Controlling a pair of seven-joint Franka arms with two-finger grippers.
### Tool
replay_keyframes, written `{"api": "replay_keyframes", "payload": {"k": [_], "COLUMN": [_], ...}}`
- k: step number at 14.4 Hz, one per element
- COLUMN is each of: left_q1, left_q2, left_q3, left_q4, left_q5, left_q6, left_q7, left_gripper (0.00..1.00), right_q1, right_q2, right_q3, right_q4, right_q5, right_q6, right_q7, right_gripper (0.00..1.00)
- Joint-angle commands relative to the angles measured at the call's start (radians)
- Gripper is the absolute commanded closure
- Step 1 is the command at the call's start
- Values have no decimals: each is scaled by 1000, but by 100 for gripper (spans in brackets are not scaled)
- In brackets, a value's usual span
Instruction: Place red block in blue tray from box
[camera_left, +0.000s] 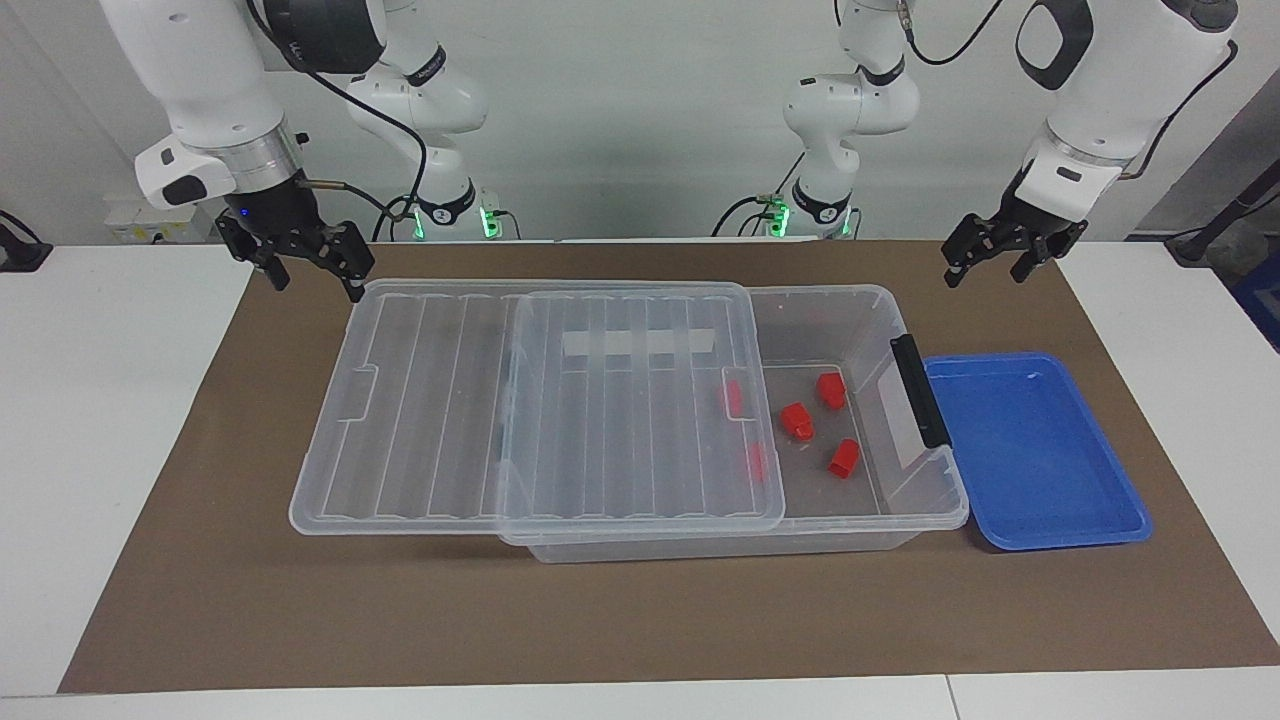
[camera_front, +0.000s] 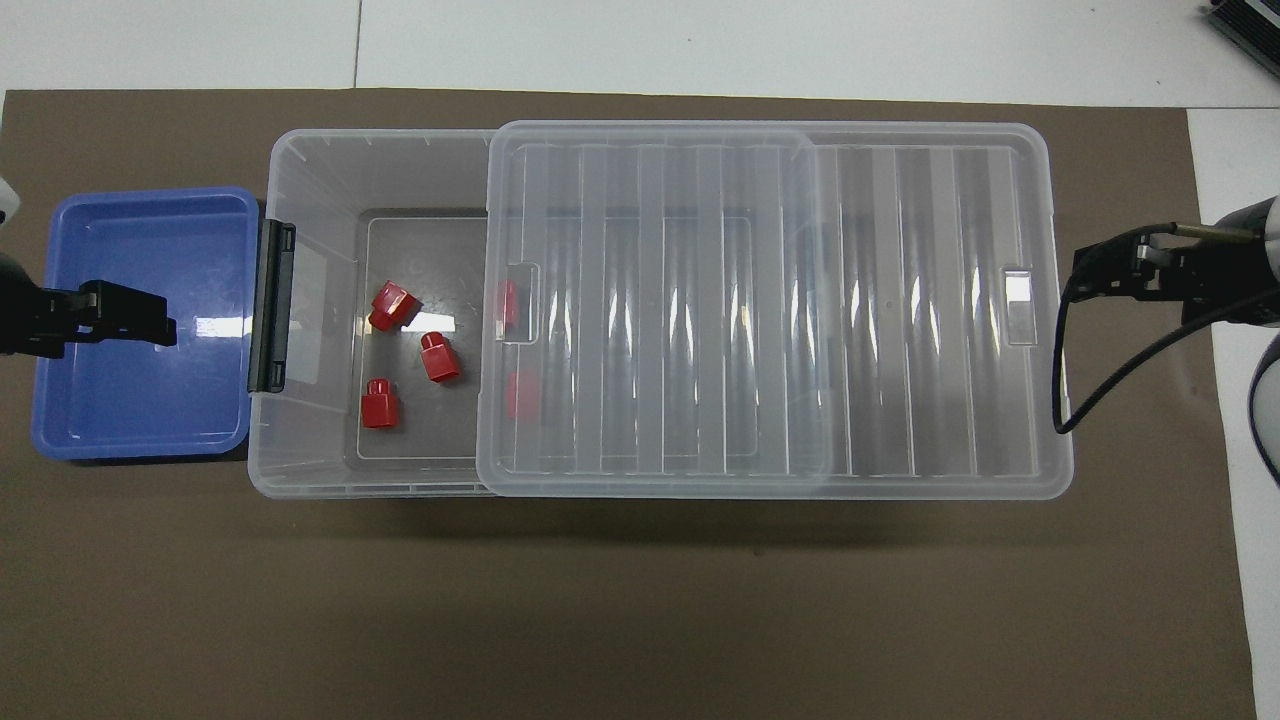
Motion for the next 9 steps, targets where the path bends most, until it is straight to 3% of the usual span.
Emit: {"api": "replay_keyframes", "payload": {"k": [1,9], "left_q1": [10,10], "left_q2": [-21,-21], "left_q3": [-3,-3], "left_q4": [-19,-19], "left_q5": [-11,-11], "left_q6": [9,9], "left_q7": [10,10], "left_gripper": [0,0], "right_q1": [-9,-3], "right_q2": [1,12], "right_q3": [9,8], "right_q4": [4,46], "right_q5": [14,10], "right_q6": [-14,-43], "right_q7": [6,11], "right_gripper": [0,0]}}
